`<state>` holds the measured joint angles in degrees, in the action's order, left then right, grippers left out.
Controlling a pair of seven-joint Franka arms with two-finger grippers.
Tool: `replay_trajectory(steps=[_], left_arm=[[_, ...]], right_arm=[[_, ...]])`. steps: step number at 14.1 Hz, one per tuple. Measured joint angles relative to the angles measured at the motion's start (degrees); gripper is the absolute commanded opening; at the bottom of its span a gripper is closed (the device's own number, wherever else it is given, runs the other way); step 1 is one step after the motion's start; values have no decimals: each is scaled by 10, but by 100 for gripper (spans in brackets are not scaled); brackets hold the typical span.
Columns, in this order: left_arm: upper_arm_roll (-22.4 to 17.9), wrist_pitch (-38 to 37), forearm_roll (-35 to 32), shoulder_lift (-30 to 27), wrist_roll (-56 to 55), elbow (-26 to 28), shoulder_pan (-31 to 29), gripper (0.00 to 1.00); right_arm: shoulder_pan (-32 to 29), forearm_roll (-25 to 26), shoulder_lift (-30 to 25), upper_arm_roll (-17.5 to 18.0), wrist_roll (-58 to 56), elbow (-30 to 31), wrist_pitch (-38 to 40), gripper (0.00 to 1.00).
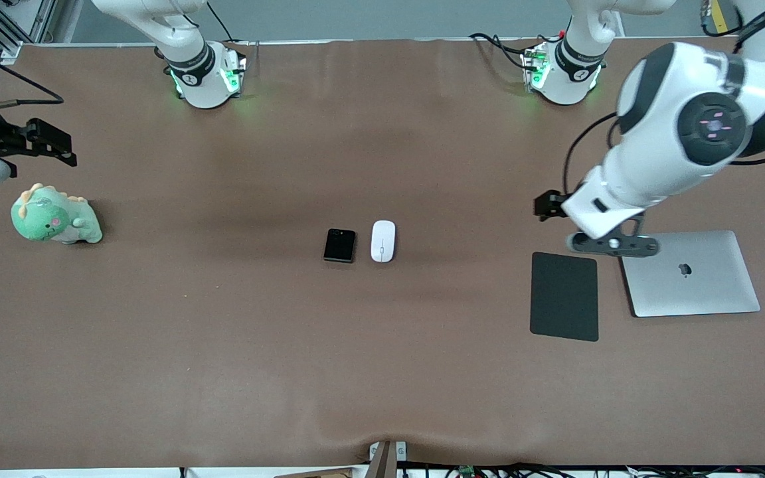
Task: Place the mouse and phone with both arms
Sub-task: 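Reach the left gripper down over the white mouse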
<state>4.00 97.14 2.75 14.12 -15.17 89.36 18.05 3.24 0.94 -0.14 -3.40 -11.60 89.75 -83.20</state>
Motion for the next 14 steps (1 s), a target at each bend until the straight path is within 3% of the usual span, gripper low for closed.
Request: replay_trajectory(steps=[5, 9, 14], left_arm=[[2, 113, 23, 43, -78, 17, 79, 100], [1, 220, 23, 114, -181, 17, 172, 100], [-1, 249, -28, 221, -261, -39, 219, 100]], right_arm=[[-1, 0, 23, -1, 0, -5, -1, 100], [-1, 1, 45, -2, 0, -26, -2, 100], [-9, 1, 70, -5, -3, -29, -1, 100]])
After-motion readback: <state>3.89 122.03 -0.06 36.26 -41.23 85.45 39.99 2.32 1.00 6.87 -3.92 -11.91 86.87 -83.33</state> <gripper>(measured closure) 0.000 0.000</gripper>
